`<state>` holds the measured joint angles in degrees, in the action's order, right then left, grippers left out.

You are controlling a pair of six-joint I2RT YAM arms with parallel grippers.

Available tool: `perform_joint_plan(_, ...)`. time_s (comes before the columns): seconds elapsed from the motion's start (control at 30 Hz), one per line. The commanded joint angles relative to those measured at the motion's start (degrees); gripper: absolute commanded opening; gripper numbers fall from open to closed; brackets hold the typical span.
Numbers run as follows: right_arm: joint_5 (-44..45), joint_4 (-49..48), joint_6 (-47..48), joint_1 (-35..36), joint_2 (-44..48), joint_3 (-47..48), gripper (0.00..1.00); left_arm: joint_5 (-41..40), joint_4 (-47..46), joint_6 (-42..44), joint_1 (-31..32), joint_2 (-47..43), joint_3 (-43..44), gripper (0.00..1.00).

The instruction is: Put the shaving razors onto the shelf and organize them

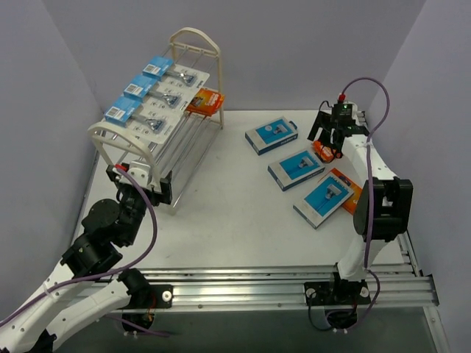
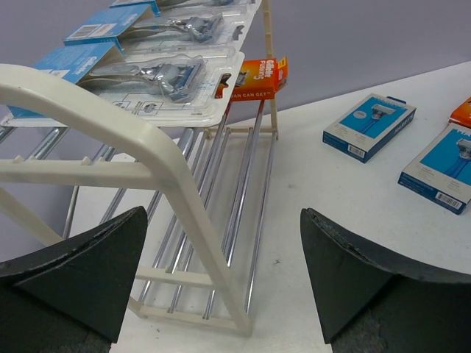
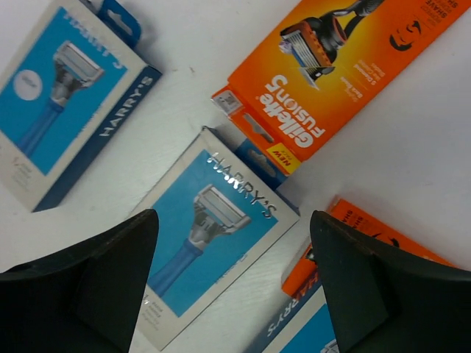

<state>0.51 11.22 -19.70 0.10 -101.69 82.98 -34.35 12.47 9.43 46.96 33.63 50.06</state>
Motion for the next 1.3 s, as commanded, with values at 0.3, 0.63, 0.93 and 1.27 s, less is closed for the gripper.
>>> perform_joint_plan(0.3, 9.5, 7.7, 7.1, 1.1, -13.2, 10.4, 0.68, 1.6, -0.4, 0.0, 0.9, 1.5, 1.1, 0.94)
perform_joint_plan(0.63, 13.9, 9.8, 9.7, 1.5, -19.2, 14.9, 0.67, 1.8, -0.3, 0.5, 1.1, 1.4, 1.1, 0.94)
perform_joint_plan(0.93, 15.7, 10.5, 9.3, 1.5, -22.5, 17.2, 0.68, 2.1, -0.3, 0.6, 1.2, 1.8, 1.1, 0.94)
perform_joint_plan(1.27, 14.3, 9.2, 9.7, 1.5, -23.9, 15.9, 0.68, 2.6, 0.0, 0.6, 1.2, 2.1, 1.2, 0.94)
